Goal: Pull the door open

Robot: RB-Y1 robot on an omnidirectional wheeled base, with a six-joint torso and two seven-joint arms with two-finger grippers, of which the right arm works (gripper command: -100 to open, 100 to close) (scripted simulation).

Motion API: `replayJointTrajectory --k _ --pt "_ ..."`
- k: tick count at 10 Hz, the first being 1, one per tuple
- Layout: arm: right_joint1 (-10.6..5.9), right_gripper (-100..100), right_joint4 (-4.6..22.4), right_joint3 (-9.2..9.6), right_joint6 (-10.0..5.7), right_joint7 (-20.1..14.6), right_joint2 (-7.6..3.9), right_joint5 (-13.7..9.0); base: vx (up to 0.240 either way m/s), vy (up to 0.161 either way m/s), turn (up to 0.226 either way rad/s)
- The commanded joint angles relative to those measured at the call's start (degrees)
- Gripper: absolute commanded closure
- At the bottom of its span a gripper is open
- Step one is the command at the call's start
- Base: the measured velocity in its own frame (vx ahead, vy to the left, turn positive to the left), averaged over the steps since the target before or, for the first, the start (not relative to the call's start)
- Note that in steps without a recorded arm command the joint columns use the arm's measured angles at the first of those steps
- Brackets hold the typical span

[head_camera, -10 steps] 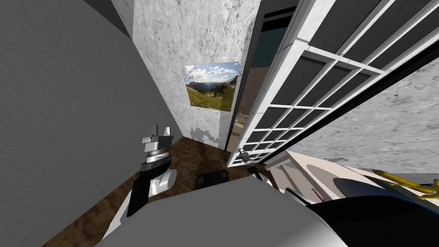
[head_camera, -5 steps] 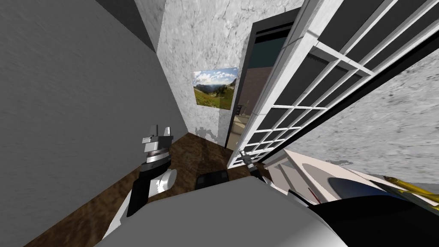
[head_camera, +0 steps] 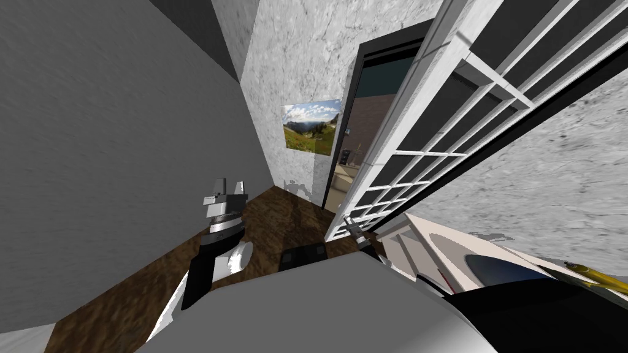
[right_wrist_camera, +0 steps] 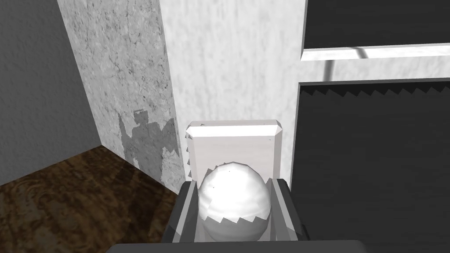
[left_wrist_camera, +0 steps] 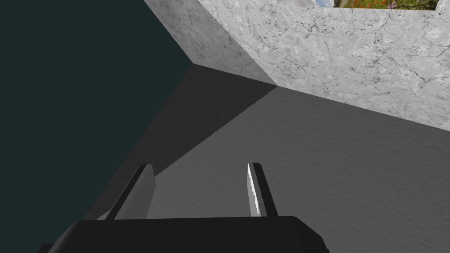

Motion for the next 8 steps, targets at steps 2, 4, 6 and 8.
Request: replayJointTrajectory --k 2,4,6,8 --pt "0.82 100 0.61 0.82 -1.85 -0.74 -0.41 0.42 -0.199 -0.095 0.167" --pt "1.10 100 1.42 1.31 -3.33 -1.37 -0.78 0.67 -0.199 -0.077 0.154" --pt "1.32 100 2.06 1.69 -4.50 -1.86 -1.07 0.87 -0.183 -0.060 0.127" --pt "1.50 100 1.91 1.79 -4.47 -1.85 -1.13 0.92 -0.134 -0.037 0.068"
